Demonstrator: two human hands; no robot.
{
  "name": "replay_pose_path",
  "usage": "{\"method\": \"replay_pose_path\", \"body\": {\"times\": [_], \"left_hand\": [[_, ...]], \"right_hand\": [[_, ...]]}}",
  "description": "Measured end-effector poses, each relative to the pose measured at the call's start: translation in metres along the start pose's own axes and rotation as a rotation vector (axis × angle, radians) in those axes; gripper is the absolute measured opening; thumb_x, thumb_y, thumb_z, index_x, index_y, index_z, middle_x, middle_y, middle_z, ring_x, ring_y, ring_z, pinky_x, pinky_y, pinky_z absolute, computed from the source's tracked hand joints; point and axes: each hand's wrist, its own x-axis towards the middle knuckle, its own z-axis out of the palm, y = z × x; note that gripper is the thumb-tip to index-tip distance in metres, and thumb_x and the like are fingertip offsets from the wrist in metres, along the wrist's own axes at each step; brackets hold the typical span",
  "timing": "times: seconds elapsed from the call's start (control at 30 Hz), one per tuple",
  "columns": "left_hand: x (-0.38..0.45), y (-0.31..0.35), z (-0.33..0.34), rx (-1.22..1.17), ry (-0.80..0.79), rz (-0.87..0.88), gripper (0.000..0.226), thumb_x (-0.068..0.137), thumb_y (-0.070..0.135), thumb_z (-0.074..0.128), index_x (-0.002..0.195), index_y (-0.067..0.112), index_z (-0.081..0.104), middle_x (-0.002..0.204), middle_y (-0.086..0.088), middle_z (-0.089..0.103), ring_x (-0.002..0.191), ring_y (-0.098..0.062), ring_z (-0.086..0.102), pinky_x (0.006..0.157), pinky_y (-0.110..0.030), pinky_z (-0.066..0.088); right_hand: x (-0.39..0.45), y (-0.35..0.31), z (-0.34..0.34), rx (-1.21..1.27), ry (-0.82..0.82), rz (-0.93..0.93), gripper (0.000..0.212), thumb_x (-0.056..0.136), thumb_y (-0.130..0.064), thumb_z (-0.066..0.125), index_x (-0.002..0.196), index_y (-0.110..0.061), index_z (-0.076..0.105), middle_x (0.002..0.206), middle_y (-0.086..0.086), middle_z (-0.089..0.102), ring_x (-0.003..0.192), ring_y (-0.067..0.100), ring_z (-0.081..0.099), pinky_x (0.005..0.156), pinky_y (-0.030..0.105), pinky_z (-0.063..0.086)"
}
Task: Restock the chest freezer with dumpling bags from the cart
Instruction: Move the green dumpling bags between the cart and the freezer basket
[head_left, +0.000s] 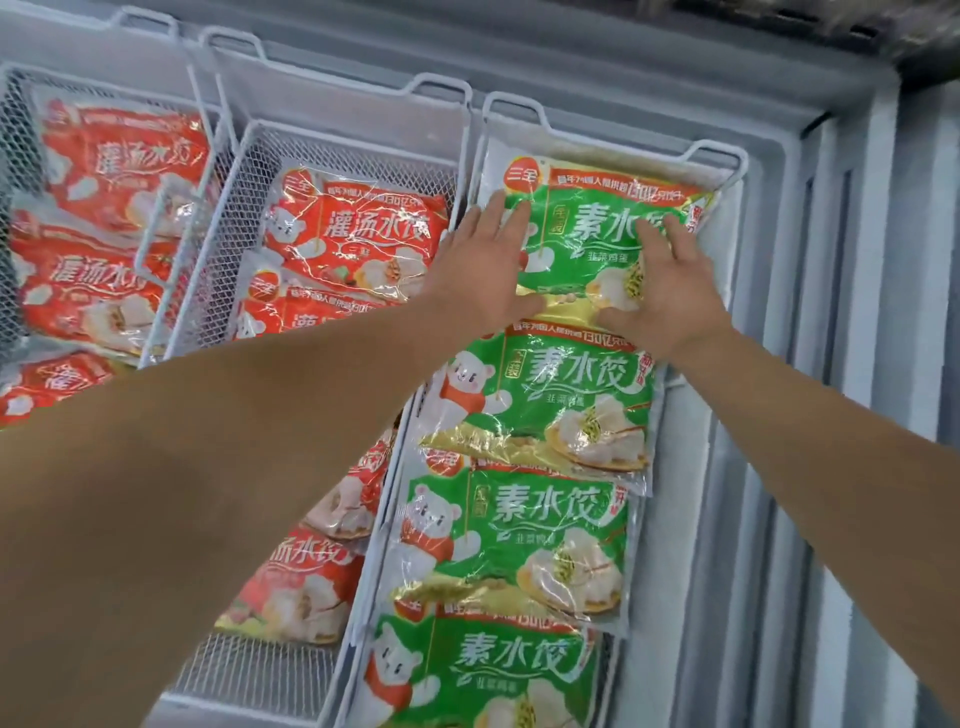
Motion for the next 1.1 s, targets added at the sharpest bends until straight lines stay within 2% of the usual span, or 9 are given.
{"method": "replay_pose_path", "body": {"times": [0.17,0.23,0.37,0.43,0.53,0.7,0.87,0.97,1.1], "left_hand": [[-0.049,-0.001,-0.029,-0.057,0.037,0.017,0.089,0.090,0.050,0.063,0.156,0.008,0.020,0.162,-0.017,0.023,0.148,-0.035,0.024,0.120,-0.047,0.026],[-0.078,0.000,-0.036,-0.099,0.051,0.001,0.084,0.090,0.050,0.063,0.153,0.008,0.028,0.157,-0.017,0.033,0.144,-0.035,0.032,0.116,-0.048,0.033],[-0.145,0.008,-0.047,-0.172,0.095,-0.061,0.071,0.090,0.047,0.064,0.146,0.010,0.041,0.144,-0.014,0.050,0.132,-0.034,0.047,0.105,-0.040,0.042],[-0.181,0.012,-0.048,-0.173,0.091,-0.108,0.069,0.091,0.044,0.064,0.146,0.009,0.042,0.145,-0.014,0.050,0.131,-0.034,0.048,0.103,-0.040,0.043],[-0.239,0.021,-0.048,-0.171,0.145,-0.150,0.063,0.092,0.043,0.064,0.141,0.007,0.047,0.140,-0.017,0.054,0.126,-0.034,0.052,0.100,-0.040,0.044],[-0.338,0.034,-0.036,-0.190,0.223,-0.286,0.072,0.094,0.043,0.062,0.152,0.010,0.035,0.153,-0.013,0.042,0.138,-0.031,0.043,0.110,-0.038,0.037],[-0.433,0.038,-0.017,-0.239,0.271,-0.426,0.072,0.093,0.042,0.062,0.151,0.009,0.037,0.149,-0.015,0.047,0.130,-0.033,0.051,0.103,-0.037,0.043],[-0.486,0.035,-0.003,-0.264,0.299,-0.528,0.069,0.093,0.042,0.063,0.148,0.008,0.041,0.139,-0.017,0.056,0.120,-0.033,0.057,0.090,-0.037,0.048],[-0.559,0.016,0.020,-0.310,0.334,-0.664,0.069,0.092,0.044,0.063,0.147,0.008,0.042,0.140,-0.016,0.055,0.127,-0.033,0.053,0.099,-0.040,0.046]], "right_hand": [[-0.058,-0.016,-0.011,0.004,0.019,-0.035,0.092,0.083,-0.036,0.076,0.155,-0.014,0.024,0.163,0.010,0.016,0.149,0.034,0.020,0.121,0.041,0.025],[-0.086,-0.024,-0.014,-0.006,0.011,-0.060,0.087,0.083,-0.035,0.075,0.153,-0.011,0.029,0.160,0.013,0.024,0.144,0.035,0.028,0.118,0.040,0.030],[-0.148,-0.042,-0.021,-0.019,-0.009,-0.103,0.080,0.086,-0.033,0.072,0.151,-0.009,0.033,0.154,0.013,0.032,0.139,0.035,0.034,0.113,0.038,0.034],[-0.179,-0.049,-0.022,-0.011,-0.006,-0.122,0.077,0.086,-0.033,0.072,0.149,-0.008,0.036,0.152,0.014,0.035,0.137,0.035,0.036,0.109,0.037,0.035],[-0.227,-0.054,-0.019,-0.018,-0.027,-0.157,0.075,0.088,-0.034,0.069,0.149,-0.008,0.035,0.151,0.016,0.035,0.138,0.035,0.036,0.112,0.038,0.034],[-0.304,-0.060,-0.005,-0.063,-0.076,-0.257,0.071,0.089,-0.036,0.068,0.147,-0.007,0.039,0.148,0.016,0.038,0.132,0.036,0.041,0.108,0.040,0.041],[-0.371,-0.084,0.010,-0.111,-0.116,-0.384,0.073,0.090,-0.039,0.067,0.148,-0.008,0.037,0.152,0.016,0.035,0.137,0.035,0.038,0.108,0.038,0.038],[-0.403,-0.109,0.024,-0.131,-0.137,-0.476,0.071,0.090,-0.039,0.067,0.148,-0.009,0.039,0.151,0.017,0.038,0.136,0.034,0.039,0.109,0.038,0.039],[-0.443,-0.155,0.055,-0.166,-0.153,-0.620,0.066,0.088,-0.038,0.068,0.143,-0.010,0.045,0.142,0.016,0.046,0.130,0.035,0.043,0.105,0.039,0.039]]}}
